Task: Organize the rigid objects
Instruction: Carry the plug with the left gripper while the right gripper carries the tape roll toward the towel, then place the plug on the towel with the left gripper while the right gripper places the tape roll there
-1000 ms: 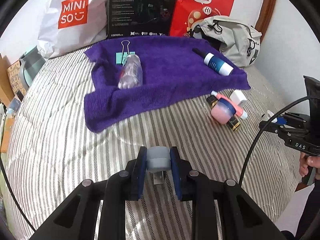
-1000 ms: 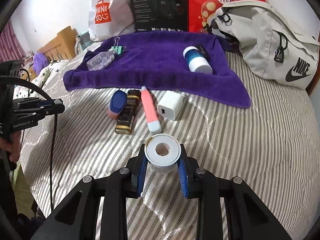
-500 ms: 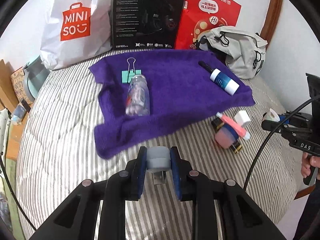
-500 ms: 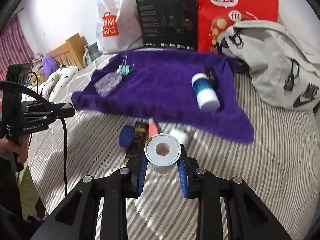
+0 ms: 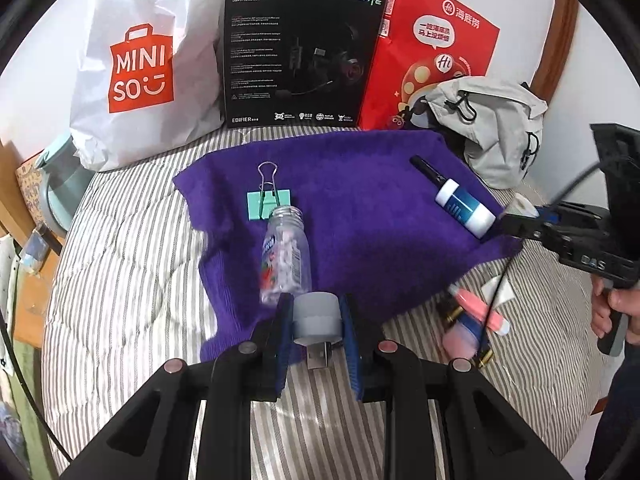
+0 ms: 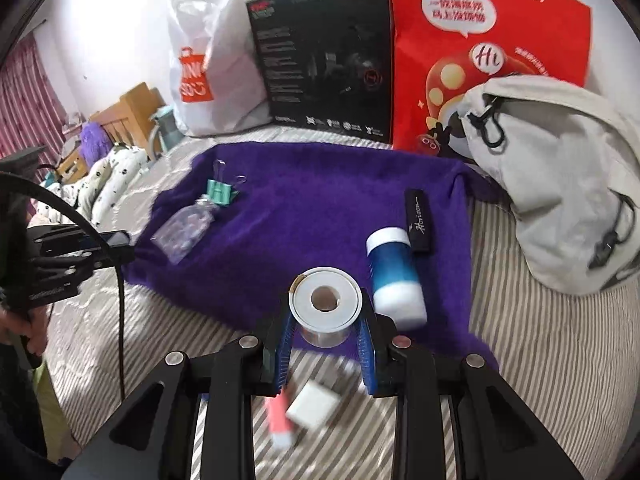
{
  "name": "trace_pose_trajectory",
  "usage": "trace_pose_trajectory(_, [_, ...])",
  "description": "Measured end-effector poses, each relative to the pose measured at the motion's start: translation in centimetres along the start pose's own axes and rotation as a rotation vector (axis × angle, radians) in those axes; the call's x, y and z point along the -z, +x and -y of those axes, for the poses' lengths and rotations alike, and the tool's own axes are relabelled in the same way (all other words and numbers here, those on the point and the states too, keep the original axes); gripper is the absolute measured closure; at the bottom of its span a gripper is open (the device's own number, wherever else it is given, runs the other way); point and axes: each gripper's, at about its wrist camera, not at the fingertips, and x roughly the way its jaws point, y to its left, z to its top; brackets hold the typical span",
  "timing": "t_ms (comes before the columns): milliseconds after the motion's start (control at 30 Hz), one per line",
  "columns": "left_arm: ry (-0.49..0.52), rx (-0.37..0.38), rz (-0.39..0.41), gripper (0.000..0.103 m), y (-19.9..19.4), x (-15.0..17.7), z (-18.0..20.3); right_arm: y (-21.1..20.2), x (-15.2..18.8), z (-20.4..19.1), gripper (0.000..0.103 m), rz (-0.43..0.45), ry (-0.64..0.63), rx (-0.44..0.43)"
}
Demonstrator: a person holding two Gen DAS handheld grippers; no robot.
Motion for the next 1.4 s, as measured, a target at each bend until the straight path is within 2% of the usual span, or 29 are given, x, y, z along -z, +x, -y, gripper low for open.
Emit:
trace_pose_trajectory(133, [-0.005,0.008,-0.007,0.081,0.7,-0.4,-0.3,3.2,-0.4,0.6,0.074,-0.07,0.009,-0.003])
trace_pose_trajectory(367, [-0.011,0.017,-0.018,0.081,1.5,-0.8,-1.1,6.2,-0.1,0.3,0.074,-0.136,0.014,0.009])
trace_pose_trajectory(633, [-0.019,0.026,-0.023,0.081,2.1,-1.2,-1.7,7.1,-0.7,-0.4,0.074,-0.152,-0.034,0.042])
trace_pose_trajectory(733, [-0.015,0.028,-0.027,0.081,2.3,-1.3,-1.6,7.1,-0.8,-0.2,0.072,-0.171,-0.034,0.028])
trace_pose_trajectory(833, [-0.008,0.029,-0.033,0.081,2.6,-1.5,-1.5,7.1,-0.9,0.0,0.064,-0.195,-0.026,-0.002])
trace_pose_trajectory(1033, [-0.004,0.041,-0.036,0.081,3.0,-2.0,-1.3,6.3,-0.9,0.3,0.064,-0.22,0.001,0.002])
trace_pose_trajectory(1367, [0.017,0.058,-0.065,0.081,5.8,-4.0,-0.4,1.9,-0.6,1.0,0.059,-0.134,0.008,0.023])
trace_pose_trajectory(1400, [0.036,0.077,-0.073,0.081,6.2,-4.3,-0.3,1.4,-0.5,1.2,0.058,-0.121,0.017,0.023])
